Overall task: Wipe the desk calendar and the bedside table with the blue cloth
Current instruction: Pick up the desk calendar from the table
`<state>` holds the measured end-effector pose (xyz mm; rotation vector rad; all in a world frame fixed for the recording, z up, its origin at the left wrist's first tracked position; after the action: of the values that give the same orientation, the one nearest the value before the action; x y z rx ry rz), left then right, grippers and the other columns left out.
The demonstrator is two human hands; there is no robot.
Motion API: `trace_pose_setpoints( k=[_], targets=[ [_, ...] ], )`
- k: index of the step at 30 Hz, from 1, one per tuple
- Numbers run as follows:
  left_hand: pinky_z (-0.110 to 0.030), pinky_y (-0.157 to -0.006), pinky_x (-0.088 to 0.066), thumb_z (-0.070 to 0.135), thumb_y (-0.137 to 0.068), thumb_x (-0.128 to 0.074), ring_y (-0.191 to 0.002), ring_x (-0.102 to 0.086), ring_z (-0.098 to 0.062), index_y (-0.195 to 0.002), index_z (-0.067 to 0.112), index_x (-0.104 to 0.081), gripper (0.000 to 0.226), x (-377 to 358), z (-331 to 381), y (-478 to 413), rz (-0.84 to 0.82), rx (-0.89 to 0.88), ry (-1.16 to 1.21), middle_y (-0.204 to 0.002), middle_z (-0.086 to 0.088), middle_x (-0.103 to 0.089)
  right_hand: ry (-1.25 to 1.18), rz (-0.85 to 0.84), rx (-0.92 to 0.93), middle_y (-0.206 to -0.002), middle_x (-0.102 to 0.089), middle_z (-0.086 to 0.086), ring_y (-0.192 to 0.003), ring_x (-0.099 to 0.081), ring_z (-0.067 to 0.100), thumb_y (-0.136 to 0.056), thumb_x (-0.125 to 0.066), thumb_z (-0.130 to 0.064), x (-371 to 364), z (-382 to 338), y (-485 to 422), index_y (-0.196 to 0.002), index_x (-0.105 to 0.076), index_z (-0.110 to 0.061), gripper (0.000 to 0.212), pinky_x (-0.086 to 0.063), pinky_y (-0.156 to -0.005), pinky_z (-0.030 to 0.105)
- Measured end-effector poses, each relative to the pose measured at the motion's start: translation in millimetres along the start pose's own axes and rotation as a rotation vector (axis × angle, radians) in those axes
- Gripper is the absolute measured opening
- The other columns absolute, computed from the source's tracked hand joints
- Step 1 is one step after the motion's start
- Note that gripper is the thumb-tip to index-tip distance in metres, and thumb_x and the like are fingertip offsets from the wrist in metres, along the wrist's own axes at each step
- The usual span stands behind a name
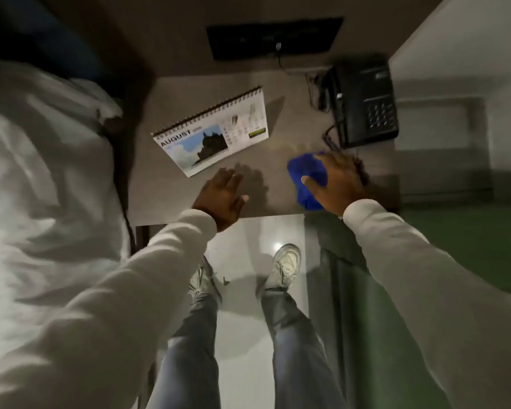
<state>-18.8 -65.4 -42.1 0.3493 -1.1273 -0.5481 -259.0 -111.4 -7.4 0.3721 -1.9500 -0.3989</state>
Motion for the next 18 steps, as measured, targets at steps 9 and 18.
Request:
trace_pose_setpoints(
  k=[9, 18],
  targets=[
    [-0.056, -0.120, -0.004, 0.048, -0.097, -0.031, -0.152, -0.009, -0.036, -0.153, 0.015, -0.016, 0.067, -86, -43, -22, 0.233, -0.122, -0.266, -0.164, -0.016, -0.013, 0.175, 0.196, -0.084, -0.162, -0.018, 0.021, -0.146, -0.021, 0.046, -0.096, -0.047, -0.048, -84, 17, -29, -0.150, -0.032, -0.024, 0.062, -0.025, -0.115, 0.058],
    [-0.057, -0.121, -0.008, 0.048, -0.095, -0.026, -0.152, -0.010, -0.036, -0.154, 0.014, -0.012, 0.069, -93, -45, -23, 0.251, -0.125, -0.338, -0.164, -0.015, -0.013, 0.258, 0.303, -0.031, -0.151, -0.039, 0.029, -0.128, -0.041, 0.057, -0.094, -0.058, -0.026, -91, 9, -35, -0.141, -0.044, -0.010, 0.052, -0.040, -0.105, 0.060]
  ],
)
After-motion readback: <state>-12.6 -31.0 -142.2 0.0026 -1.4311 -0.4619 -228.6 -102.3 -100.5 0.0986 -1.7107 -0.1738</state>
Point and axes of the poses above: each hand's wrist, its own y-axis away from the middle knuckle, its own x-axis out of the back of the hand, z = x × y, the point moved 8 cm from there along -y, towards the middle knuckle
